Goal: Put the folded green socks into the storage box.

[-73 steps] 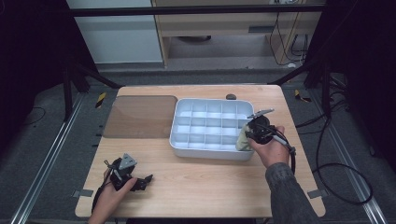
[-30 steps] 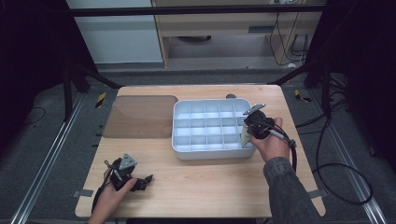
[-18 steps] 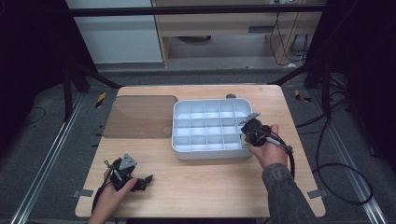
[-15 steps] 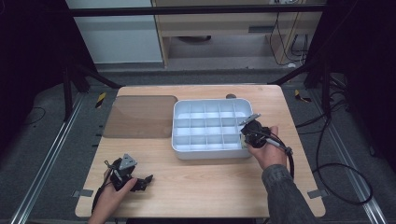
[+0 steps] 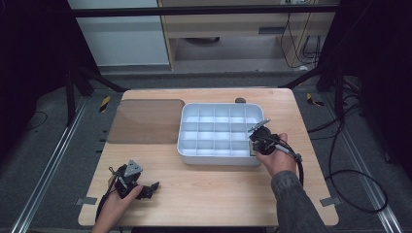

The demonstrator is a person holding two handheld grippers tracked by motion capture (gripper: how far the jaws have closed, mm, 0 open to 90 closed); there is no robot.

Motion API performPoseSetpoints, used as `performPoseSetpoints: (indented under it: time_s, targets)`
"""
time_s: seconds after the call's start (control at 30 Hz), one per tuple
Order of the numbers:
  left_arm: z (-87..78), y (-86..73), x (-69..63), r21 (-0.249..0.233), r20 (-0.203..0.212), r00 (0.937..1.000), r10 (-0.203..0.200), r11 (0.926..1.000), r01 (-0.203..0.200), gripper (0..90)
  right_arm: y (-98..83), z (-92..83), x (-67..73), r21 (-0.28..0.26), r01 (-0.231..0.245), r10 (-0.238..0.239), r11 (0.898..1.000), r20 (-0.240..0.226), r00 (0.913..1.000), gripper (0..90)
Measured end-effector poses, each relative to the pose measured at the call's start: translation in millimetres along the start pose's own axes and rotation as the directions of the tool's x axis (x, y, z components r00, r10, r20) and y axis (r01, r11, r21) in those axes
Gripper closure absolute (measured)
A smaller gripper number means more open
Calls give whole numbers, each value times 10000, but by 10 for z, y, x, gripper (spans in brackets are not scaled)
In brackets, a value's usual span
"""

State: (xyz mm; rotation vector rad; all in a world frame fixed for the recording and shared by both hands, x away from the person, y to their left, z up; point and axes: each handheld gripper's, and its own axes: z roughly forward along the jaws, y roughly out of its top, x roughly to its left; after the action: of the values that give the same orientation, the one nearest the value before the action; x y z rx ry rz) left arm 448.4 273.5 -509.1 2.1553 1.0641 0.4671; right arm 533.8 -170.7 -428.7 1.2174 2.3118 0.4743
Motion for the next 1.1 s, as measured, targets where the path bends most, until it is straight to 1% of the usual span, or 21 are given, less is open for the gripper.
performPoseSetpoints:
  time_s: [0.13, 0.2, 0.43, 0.67, 0.8, 0.97, 1.0, 1.1]
  targets:
    - [0, 0, -3, -2, 9, 10000, -17, 10000, 17, 0, -3, 20, 19, 139, 27, -27, 9999, -37, 10000, 715]
    - [1, 0, -4, -3, 10, 10000, -18, 10000, 18, 0, -4, 26, 25, 175, 120, -119, 9998, -40, 9999, 715]
    - [2, 0, -5, -18, 16, 10000, -18, 10000, 18, 0, 1, 25, 43, 373, 27, -22, 9993, -129, 9999, 715]
    - [2, 0, -7, -19, 16, 10000, -17, 10000, 17, 0, 35, 34, 12, 531, -7, 18, 9986, -202, 9998, 711]
    - [2, 0, -8, -18, 20, 10000, -8, 10000, 8, 0, 53, 37, -23, 555, -204, 222, 9983, -315, 9993, 703]
    - [1, 0, -8, -13, 32, 10000, 11, 10000, -11, 0, 54, 6, -39, 486, -379, 402, 9981, -467, 9981, 661]
    - [1, 0, -8, -10, 26, 10000, 19, 10000, -19, 0, 53, -12, -41, 442, -397, 420, 9982, -519, 9978, 647]
    - [1, 0, -10, -10, 30, 10000, 20, 10000, -20, 0, 53, -87, -50, 325, -654, 675, 9973, -691, 9953, 590]
